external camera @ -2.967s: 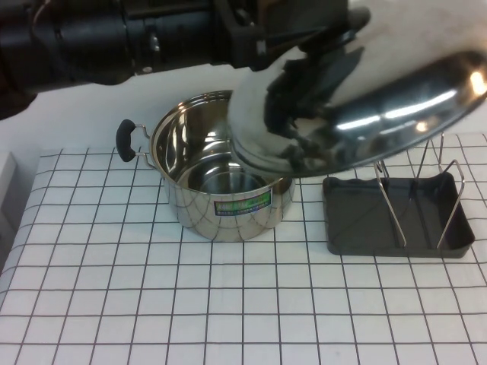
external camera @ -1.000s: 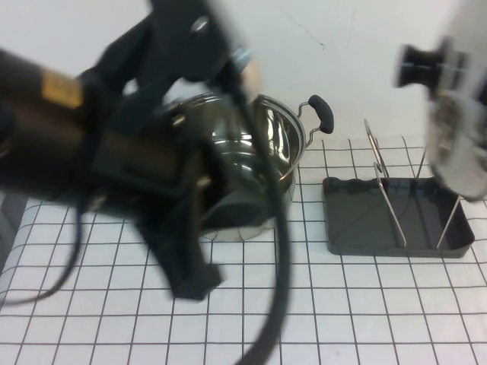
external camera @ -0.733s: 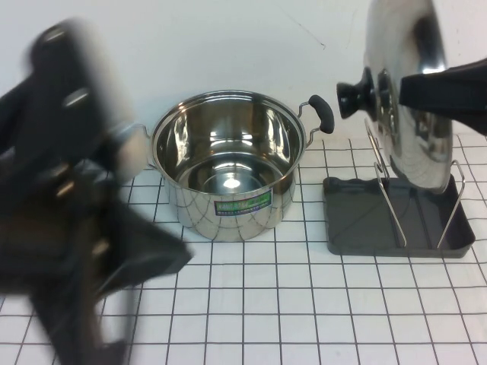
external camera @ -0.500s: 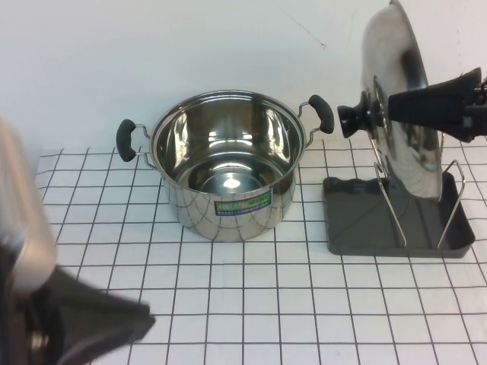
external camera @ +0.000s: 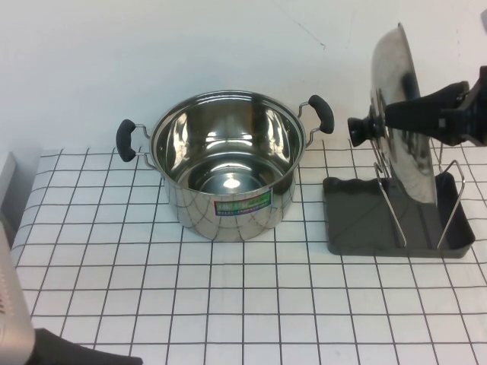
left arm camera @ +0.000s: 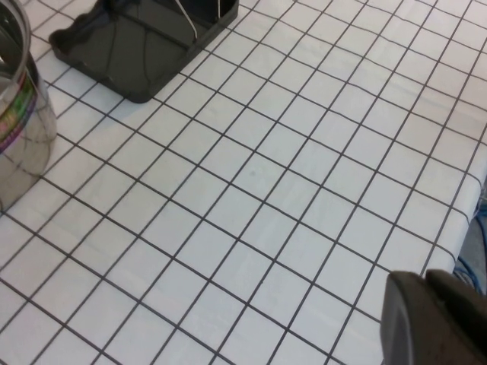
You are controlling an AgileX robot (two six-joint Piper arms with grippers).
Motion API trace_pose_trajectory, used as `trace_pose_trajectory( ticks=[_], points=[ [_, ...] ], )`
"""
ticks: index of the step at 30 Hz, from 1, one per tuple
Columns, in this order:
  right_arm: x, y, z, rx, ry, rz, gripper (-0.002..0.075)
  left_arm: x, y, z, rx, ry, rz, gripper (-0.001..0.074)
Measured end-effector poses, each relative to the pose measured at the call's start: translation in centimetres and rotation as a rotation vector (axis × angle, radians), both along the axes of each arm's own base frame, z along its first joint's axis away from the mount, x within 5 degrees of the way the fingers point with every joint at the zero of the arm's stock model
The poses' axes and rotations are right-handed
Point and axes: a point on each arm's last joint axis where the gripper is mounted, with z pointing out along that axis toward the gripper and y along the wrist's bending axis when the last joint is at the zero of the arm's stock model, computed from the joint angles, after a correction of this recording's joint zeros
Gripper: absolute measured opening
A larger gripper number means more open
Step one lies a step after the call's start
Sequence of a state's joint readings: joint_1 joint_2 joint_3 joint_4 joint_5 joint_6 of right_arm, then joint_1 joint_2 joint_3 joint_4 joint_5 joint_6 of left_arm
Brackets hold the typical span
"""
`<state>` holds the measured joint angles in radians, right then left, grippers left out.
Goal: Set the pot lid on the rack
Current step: Place the pot lid on the pot rack
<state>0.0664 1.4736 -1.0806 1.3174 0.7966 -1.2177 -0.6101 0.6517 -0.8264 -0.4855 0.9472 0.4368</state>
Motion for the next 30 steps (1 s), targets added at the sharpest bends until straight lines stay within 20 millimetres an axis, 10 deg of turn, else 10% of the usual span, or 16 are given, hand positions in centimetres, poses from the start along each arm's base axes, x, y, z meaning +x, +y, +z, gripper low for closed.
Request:
trace_pose_trajectory(
  ticks=[21, 30],
  points=[
    [2.8, -0.3, -4.1, -0.037, 0.101, -0.078, 0.0026, 0.1, -0.2, -1.0, -0.009, 0.04, 0.003, -0.0001],
    [2.9, -0.5, -4.4, -0.046, 0.141, -0.112, 0.0361, 0.1, -0.2, -1.0, -0.007, 0.041, 0.002, -0.0001]
  ],
)
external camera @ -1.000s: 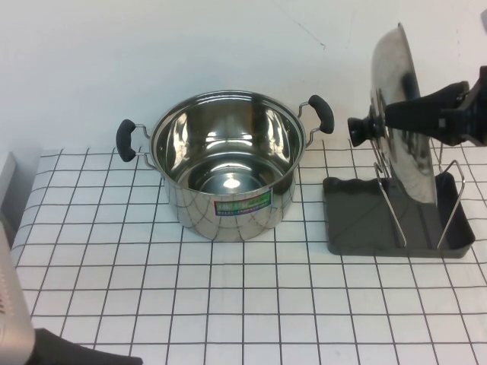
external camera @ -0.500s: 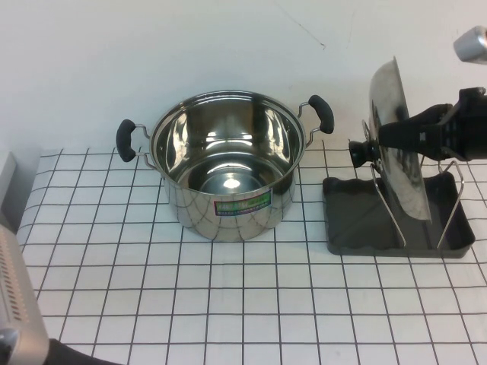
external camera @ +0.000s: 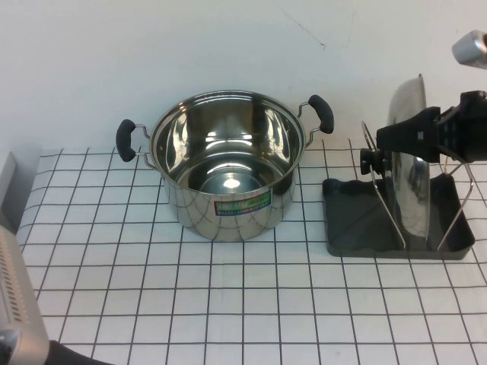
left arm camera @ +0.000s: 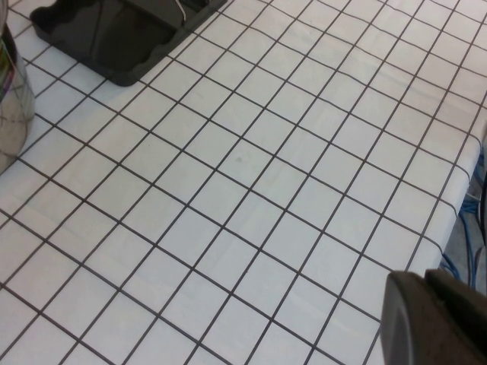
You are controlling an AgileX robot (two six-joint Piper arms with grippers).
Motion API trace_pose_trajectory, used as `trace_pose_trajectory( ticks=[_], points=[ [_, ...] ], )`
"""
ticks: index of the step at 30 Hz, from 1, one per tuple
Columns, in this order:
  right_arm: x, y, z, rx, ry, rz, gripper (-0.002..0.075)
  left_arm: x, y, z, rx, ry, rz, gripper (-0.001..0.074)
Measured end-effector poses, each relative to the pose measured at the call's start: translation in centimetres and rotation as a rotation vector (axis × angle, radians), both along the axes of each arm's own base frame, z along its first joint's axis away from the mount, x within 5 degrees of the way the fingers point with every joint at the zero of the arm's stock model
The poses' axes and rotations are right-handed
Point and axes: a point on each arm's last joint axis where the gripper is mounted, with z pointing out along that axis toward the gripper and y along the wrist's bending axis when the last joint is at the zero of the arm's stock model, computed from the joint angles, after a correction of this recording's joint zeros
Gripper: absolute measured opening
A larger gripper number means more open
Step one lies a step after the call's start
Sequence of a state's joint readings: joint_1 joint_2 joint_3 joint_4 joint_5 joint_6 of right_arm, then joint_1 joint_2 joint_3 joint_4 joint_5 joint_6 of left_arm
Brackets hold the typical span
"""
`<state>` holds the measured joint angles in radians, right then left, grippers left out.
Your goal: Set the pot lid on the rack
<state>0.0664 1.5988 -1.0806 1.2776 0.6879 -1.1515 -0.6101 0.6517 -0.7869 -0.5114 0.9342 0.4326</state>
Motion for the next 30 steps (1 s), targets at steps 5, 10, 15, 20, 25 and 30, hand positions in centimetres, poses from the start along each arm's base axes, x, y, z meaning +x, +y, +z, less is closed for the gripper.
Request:
trace_pose_trajectory(
  ticks=[5, 10, 15, 20, 25, 30],
  points=[
    [0.0, 0.0, -0.1, -0.013, 0.005, 0.004, 0.0445, 0.0, 0.0, -0.1, 0.004, 0.005, -0.003, -0.0002],
    [0.0, -1.1, -0.2, -0.002, 0.032, -0.017, 0.0455, -0.2, 0.0, -0.2, 0.014, 0.019, -0.012, -0.0002],
    [-0.2, -3.0, -0.1, 0.044, 0.08, -0.024, 0.0458, -0.3, 0.0, -0.2, 0.018, 0.03, -0.019, -0.0002],
    [-0.6, -4.5, 0.0, 0.096, 0.133, -0.004, 0.0458, -0.4, -0.1, -0.1, -0.011, 0.041, -0.025, -0.0002],
    [-1.0, -6.4, 0.2, 0.132, 0.154, -0.001, 0.0458, -0.4, -0.3, 0.1, -0.043, 0.05, -0.025, -0.0002],
    [-1.6, -8.8, 0.4, 0.174, 0.179, -0.02, 0.0458, -0.4, -0.3, 0.1, -0.036, 0.047, -0.024, -0.0002]
  ],
)
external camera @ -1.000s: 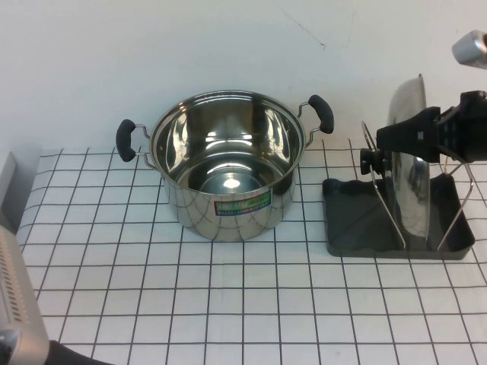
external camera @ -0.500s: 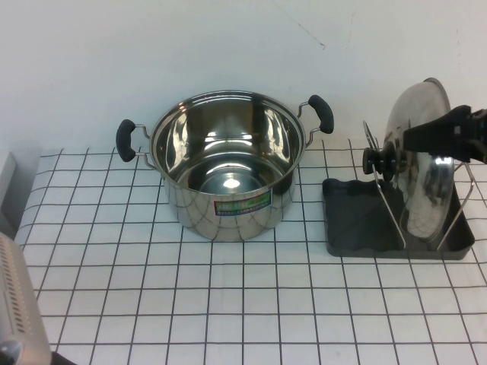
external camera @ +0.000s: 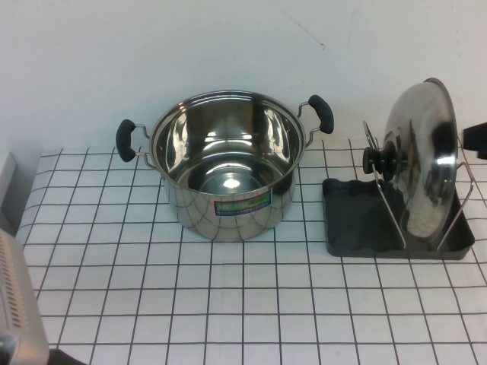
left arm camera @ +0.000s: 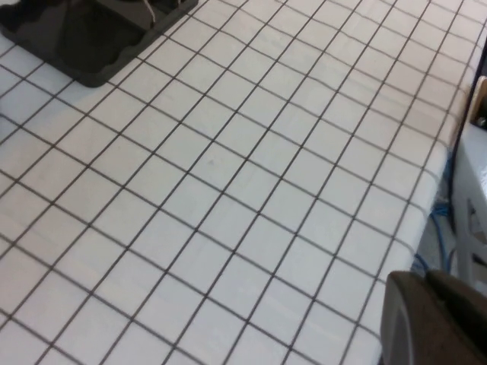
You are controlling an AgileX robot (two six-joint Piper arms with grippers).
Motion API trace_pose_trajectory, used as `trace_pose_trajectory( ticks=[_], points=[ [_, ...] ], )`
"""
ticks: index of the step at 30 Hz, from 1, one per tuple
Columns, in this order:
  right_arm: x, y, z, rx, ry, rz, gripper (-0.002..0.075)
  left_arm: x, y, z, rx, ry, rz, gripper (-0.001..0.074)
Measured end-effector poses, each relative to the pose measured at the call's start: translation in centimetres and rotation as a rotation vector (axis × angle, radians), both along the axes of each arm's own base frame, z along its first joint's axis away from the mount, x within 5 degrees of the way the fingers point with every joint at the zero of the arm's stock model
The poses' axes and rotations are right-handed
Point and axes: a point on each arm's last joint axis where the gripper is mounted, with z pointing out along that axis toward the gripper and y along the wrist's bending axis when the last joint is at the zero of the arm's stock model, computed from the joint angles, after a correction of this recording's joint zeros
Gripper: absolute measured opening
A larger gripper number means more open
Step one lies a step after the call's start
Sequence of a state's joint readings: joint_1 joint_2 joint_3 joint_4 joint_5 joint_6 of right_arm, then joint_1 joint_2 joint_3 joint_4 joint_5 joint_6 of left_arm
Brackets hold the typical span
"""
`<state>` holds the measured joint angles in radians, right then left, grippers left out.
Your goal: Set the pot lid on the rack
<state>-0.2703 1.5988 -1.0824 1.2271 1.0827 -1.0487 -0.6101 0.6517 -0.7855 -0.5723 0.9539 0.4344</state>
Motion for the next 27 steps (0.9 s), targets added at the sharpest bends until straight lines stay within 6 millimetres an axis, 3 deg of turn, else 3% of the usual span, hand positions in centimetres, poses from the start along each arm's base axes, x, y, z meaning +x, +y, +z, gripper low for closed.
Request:
trace_pose_trajectory(
  ticks=[5, 9, 11, 13, 20, 24, 27],
  points=[
    [-1.0, -2.2, 0.5, 0.033, 0.026, -0.022, 0.0427, 0.8, 0.9, -0.6, 0.119, -0.056, 0.075, -0.0002],
    [-2.9, -2.5, 1.9, -0.096, 0.006, 0.011, 0.0242, 1.9, 2.2, -1.0, 0.214, -0.065, 0.254, -0.0002],
    [-4.0, -1.8, 3.0, -0.159, -0.023, 0.052, 0.0113, 2.2, 2.7, -1.1, 0.225, -0.049, 0.342, -0.0002],
    [-5.1, -0.7, 4.1, -0.221, -0.058, 0.097, 0.005, 2.5, 3.1, -1.2, 0.24, -0.03, 0.417, -0.0002],
    [-11.6, 4.2, 8.4, -0.595, -0.279, 0.305, 0.0008, 2.2, 3.6, -1.3, 0.237, 0.018, 0.478, -0.0002],
    [-16.2, 5.0, 10.9, -0.731, -0.416, 0.288, 0.0007, 1.7, 4.0, -0.5, 0.097, -0.019, 0.543, -0.0002],
    [-19.2, 4.4, 12.2, -0.808, -0.496, 0.187, 0.0006, 0.9, 4.6, 0.3, -0.067, -0.108, 0.577, -0.0002]
  ],
)
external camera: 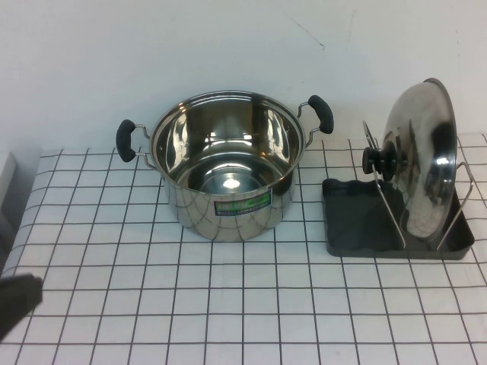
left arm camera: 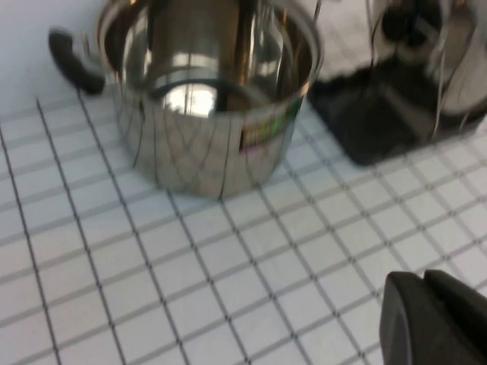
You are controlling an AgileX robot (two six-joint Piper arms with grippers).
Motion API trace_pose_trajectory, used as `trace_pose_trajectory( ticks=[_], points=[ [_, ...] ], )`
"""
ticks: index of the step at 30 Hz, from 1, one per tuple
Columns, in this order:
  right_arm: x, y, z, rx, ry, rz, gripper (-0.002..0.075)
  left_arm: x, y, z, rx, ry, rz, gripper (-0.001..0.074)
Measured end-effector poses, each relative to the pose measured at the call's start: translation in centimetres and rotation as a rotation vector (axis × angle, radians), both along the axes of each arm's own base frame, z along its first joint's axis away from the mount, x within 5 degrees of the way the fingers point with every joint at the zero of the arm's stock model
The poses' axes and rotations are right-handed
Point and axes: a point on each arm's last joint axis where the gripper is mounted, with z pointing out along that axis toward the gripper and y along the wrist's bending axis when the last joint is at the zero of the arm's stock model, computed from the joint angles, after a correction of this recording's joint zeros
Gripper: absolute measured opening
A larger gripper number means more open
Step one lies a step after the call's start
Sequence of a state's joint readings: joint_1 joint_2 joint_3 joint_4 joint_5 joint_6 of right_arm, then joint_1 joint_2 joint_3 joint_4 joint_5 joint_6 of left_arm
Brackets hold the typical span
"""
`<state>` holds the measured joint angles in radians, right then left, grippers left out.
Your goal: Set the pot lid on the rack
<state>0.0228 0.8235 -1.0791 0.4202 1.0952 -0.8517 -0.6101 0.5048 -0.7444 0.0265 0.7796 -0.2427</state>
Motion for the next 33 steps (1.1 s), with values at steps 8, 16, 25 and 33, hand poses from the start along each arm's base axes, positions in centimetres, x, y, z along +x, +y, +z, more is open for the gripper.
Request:
trace_pose_trajectory(
  ticks=[8, 16, 25, 33],
  points=[
    [-5.7, -1.0, -2.8, -0.01, -0.258, -0.122, 0.0005, -1.7, 1.1, -2.5, -0.057, -0.181, -0.034, -0.0002],
    [-7.6, -1.5, -8.7, -0.025, -0.391, -0.161, 0.0004, -1.6, 1.0, -7.2, 0.02, -0.249, -0.078, -0.0002],
    [-6.8, -1.5, -13.7, -0.008, -0.302, -0.18, 0.0004, -1.1, 0.7, -7.9, -0.001, -0.32, -0.08, -0.0002],
    [-6.9, -1.3, -15.5, -0.002, -0.213, -0.162, 0.0001, -1.1, 0.6, -8.0, 0.0, -0.319, -0.081, -0.0002]
  ],
)
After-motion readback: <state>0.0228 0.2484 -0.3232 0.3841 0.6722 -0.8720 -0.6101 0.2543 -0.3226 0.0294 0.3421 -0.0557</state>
